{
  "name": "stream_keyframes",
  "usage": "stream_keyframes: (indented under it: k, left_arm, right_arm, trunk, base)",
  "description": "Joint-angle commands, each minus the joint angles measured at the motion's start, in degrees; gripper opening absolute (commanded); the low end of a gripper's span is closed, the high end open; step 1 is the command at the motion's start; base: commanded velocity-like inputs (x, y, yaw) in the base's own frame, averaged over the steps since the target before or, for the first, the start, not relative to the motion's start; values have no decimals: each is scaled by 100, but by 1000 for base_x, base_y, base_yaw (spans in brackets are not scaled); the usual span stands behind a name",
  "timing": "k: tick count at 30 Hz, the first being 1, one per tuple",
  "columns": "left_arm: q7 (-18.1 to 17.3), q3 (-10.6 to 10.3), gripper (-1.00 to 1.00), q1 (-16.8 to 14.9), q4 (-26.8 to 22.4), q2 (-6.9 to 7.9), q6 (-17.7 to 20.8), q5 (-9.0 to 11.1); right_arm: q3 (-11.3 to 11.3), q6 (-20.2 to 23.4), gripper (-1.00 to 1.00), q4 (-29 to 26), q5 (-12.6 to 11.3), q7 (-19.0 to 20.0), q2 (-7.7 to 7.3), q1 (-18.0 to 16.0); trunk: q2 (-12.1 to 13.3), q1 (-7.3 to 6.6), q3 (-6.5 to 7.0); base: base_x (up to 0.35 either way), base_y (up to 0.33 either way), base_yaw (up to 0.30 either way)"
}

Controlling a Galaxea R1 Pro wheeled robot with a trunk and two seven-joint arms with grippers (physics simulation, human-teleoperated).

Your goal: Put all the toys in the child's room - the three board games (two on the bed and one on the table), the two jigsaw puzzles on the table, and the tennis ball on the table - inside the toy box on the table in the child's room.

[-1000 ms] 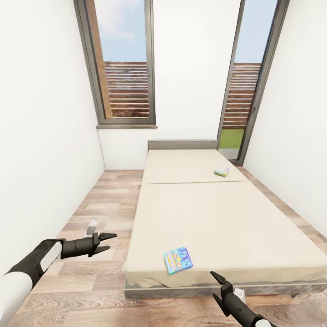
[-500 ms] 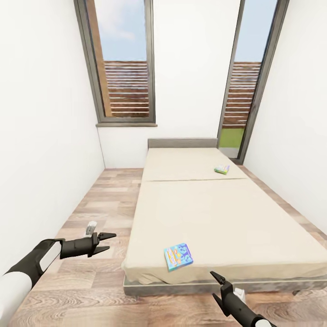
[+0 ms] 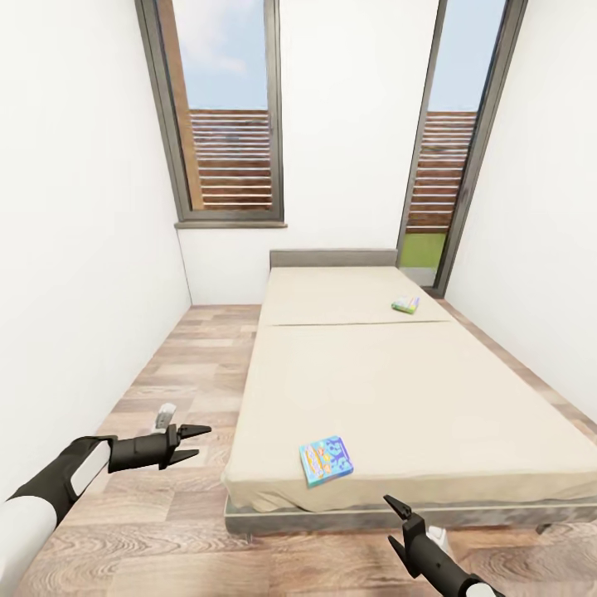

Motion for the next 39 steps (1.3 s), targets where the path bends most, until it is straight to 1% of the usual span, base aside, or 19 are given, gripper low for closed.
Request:
stream_keyframes:
  k: [1, 6, 15, 19, 27, 39]
  left_arm:
    - [-8, -28, 100, -5, 1, 10, 27, 35]
    - [-18, -32, 100, -5, 1, 19, 25, 37]
    - [-395, -49, 100, -5, 1, 16, -35, 11]
    - [-503, -51, 100, -4, 1, 15, -45, -6]
    - [-562, -52, 100, -5, 1, 21, -52, -16]
    - [-567, -52, 100, -5, 1, 20, -55, -18]
  right_arm:
    - [-36, 43, 100, -4, -11, 2, 6, -5]
    - [-36, 44, 100, -4, -11, 2, 6, -5]
    - [-36, 44, 100, -4, -9, 2, 7, -5]
    - [-36, 41, 100, -4, -11, 2, 8, -5]
    - [-32, 31, 100, -4, -11, 2, 12, -5]
    - [-28, 27, 100, -4, -9, 2, 10, -5]
  trunk:
    - [-44, 22, -24]
    - [-44, 22, -24]
    - [-44, 22, -24]
    - [-44, 22, -24]
    - [-44, 22, -24]
    - [-44, 22, -24]
  base:
    - [0, 0, 0]
    - [0, 0, 0]
    - [0, 4, 0]
    - [0, 119, 0]
    - [0, 209, 0]
    - [35, 89, 0]
